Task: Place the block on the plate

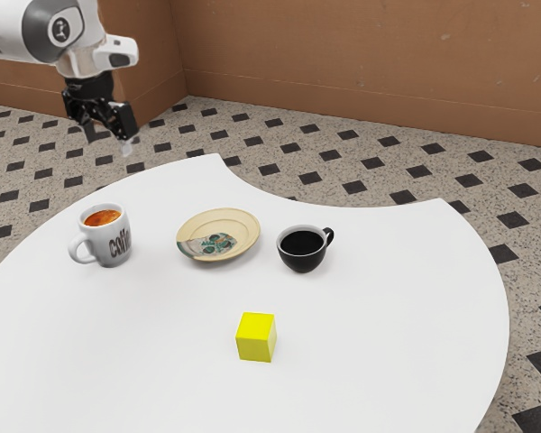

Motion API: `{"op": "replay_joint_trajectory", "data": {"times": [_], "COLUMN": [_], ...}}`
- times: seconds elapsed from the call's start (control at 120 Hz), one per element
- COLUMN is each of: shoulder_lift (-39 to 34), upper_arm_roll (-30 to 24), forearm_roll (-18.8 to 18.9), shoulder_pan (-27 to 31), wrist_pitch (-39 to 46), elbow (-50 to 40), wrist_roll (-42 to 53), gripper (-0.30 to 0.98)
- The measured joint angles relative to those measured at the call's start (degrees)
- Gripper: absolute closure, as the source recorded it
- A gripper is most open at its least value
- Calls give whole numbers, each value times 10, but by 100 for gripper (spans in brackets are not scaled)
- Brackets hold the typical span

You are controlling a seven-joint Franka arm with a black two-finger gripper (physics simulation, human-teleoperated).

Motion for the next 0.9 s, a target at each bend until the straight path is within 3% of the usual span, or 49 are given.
{"op": "replay_joint_trajectory", "data": {"times": [0.208,0.45,0.9], "shoulder_lift": [-26,-51,-55], "upper_arm_roll": [16,17,21], "forearm_roll": [-6,-15,-37], "shoulder_pan": [-28,-58,-213], "wrist_pitch": [9,79,219], "elbow": [-69,-190,-316], "wrist_roll": [-13,-72,-229], "gripper": [0,0,0]}}
